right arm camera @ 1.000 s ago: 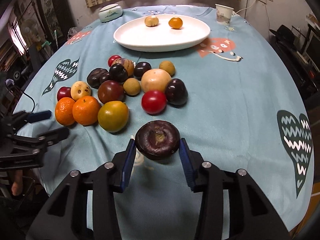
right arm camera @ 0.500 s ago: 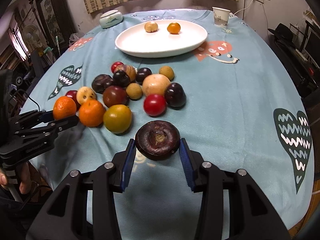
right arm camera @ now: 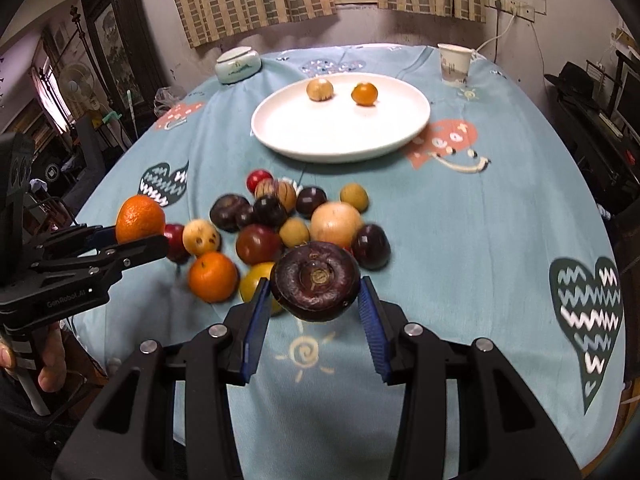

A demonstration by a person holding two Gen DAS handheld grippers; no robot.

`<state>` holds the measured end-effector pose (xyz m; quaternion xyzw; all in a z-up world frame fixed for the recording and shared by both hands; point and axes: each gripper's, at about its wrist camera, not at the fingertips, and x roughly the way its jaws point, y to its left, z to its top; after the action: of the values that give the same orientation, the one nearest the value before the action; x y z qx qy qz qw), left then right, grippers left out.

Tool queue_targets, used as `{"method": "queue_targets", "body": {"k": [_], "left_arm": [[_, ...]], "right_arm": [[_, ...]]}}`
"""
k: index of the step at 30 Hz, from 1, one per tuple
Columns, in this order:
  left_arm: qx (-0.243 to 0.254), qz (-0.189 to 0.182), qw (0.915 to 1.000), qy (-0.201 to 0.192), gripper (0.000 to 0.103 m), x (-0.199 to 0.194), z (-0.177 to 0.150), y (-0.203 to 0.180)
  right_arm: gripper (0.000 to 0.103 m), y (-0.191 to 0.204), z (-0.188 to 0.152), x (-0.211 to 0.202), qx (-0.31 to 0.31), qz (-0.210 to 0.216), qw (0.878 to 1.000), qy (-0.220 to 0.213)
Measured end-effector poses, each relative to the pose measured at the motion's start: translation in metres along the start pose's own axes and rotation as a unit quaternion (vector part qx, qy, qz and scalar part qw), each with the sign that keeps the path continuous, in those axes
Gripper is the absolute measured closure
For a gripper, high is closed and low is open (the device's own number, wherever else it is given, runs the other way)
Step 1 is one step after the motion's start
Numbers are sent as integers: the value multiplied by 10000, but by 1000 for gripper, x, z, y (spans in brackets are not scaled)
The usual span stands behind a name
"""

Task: Organize fruits
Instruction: 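Grasp a dark plum with the right tool while the left tool grasps a tangerine, then carry plum and tangerine to the plate and release both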

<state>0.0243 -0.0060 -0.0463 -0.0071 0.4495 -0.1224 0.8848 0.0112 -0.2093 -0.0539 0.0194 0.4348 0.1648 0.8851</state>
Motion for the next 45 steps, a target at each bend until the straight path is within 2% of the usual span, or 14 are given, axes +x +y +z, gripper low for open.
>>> {"method": "queue_targets", "body": {"k": [4, 9, 13, 18, 21, 24, 28, 33, 36, 37, 38, 39, 40, 45], "left_arm": [[183, 101, 9997, -100, 59, 0, 36, -2], [266, 88, 9996, -45, 59, 22, 112, 4], [324, 258, 9991, 35, 59, 61, 180, 7], [-49, 475, 9982, 352, 59, 125, 231, 26], [-165, 504, 9970, 559, 58, 159, 242, 35], [-278, 425, 9957, 772, 58, 183, 245, 43], [-380, 440, 9941, 912, 58, 201, 244, 52], [-366, 428, 9943, 902, 58, 208, 249, 57], [-381, 414, 9940, 940, 57, 211, 250, 57], [-402, 411, 9940, 936, 54, 212, 251, 57], [-416, 404, 9942, 908, 49, 211, 251, 57], [-425, 411, 9947, 843, 38, 207, 252, 57], [-429, 420, 9954, 740, 32, 201, 253, 58], [-367, 331, 9979, 421, 29, 161, 249, 58]], "right_arm": [[58, 2, 20, 0, -122, 7, 9999, -119], [58, -3, 70, 8, -220, 120, 9993, -287], [58, -13, 127, 30, -324, 135, 9984, -449], [59, -26, 181, 86, -416, -34, 9989, -206], [59, -30, 204, 137, -586, -126, 9980, 186], [59, -25, 210, 172, -776, -67, 9957, 508], [59, -20, 215, 198, -907, -112, 9942, 563], [59, -18, 218, 209, -980, -93, 9935, 571], [57, -14, 222, 215, -1091, -260, 9925, 492], [54, -13, 222, 216, -1162, -389, 9914, 463], [47, -13, 223, 216, -1198, -490, 9907, 420], [39, -12, 223, 213, -1216, -574, 9903, 343], [39, -14, 224, 210, -1212, -572, 9906, 292], [39, -23, 218, 178, -1099, -558, 9921, 222]]}}
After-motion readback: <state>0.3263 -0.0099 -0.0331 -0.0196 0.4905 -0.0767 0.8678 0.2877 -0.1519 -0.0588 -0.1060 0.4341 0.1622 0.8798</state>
